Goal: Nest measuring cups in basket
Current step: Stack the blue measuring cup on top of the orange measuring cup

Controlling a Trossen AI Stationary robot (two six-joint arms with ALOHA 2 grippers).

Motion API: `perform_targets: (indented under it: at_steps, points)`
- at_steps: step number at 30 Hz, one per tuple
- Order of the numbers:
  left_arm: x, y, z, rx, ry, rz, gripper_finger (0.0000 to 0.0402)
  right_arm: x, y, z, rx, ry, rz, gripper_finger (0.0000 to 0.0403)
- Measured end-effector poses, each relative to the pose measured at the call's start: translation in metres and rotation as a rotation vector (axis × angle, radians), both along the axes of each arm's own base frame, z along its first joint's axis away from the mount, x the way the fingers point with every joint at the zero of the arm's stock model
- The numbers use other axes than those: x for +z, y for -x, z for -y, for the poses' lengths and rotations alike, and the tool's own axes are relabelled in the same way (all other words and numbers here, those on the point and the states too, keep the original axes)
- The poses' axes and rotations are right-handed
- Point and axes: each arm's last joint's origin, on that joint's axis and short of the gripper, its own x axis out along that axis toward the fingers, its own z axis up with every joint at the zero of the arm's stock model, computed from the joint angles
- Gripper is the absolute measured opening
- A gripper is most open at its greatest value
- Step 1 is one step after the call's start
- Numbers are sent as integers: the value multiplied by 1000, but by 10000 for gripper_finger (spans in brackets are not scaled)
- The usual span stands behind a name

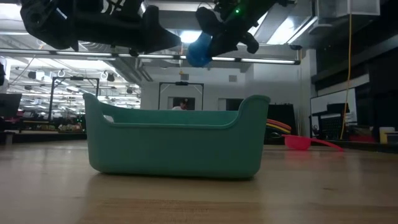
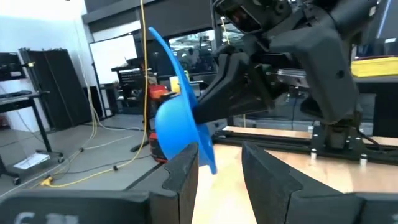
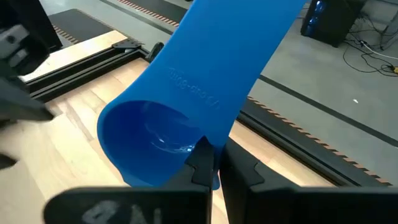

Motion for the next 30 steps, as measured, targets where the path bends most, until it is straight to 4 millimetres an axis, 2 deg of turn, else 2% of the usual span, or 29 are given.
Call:
perform_targets:
  at_steps: [9, 15, 22, 30]
  points:
    - [0, 0, -3, 10, 11, 9, 115, 3, -2, 0, 1, -21, 59, 16]
    - [13, -6, -3, 16, -10, 42, 115, 9, -5, 0, 2, -14, 131, 16]
    - [25, -10, -7, 172, 3, 62, 115, 14, -8, 0, 12, 8, 181, 16]
    - [33, -12, -8, 201, 5, 80, 115, 21, -10, 0, 19, 36, 242, 16]
